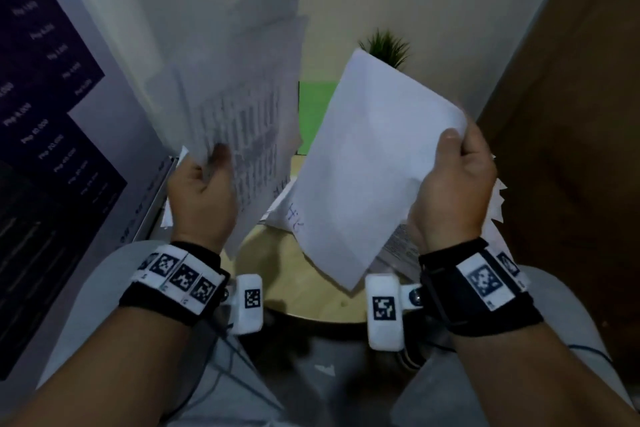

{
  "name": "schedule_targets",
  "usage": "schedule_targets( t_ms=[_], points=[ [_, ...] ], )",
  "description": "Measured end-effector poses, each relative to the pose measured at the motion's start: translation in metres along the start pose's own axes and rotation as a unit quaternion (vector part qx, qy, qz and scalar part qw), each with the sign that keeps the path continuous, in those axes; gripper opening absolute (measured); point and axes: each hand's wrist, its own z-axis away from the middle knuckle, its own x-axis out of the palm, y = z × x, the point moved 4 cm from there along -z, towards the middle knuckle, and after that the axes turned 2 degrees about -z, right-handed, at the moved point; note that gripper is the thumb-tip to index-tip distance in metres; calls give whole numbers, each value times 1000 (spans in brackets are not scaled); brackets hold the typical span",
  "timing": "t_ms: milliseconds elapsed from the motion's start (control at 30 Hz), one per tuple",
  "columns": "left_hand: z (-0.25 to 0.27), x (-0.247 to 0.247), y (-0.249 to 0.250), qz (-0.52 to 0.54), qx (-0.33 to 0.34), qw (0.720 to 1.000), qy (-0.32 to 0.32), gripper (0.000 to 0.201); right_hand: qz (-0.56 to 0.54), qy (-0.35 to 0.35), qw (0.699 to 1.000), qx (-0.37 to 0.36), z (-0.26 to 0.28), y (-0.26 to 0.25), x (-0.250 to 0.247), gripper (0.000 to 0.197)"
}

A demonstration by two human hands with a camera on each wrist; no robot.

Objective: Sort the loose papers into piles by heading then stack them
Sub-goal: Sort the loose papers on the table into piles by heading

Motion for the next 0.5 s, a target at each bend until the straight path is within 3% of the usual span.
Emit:
schedule_targets(
  t_ms=[200, 333, 433, 500],
  points=[
    [37, 39, 19, -56, 36, 985, -158, 29, -28, -115, 993, -22, 34, 10, 48, 35],
    [47, 52, 12, -1, 22, 967, -253, 25, -71, -256, 961, 76, 57, 22, 64, 48],
    [47, 53, -1, 1, -21, 965, -261, 41, -93, -327, 933, 118, 65, 30, 63, 72],
    [45, 52, -5, -2, -42, 972, -230, 27, -101, -331, 927, 145, 62, 38, 60, 66]
  ],
)
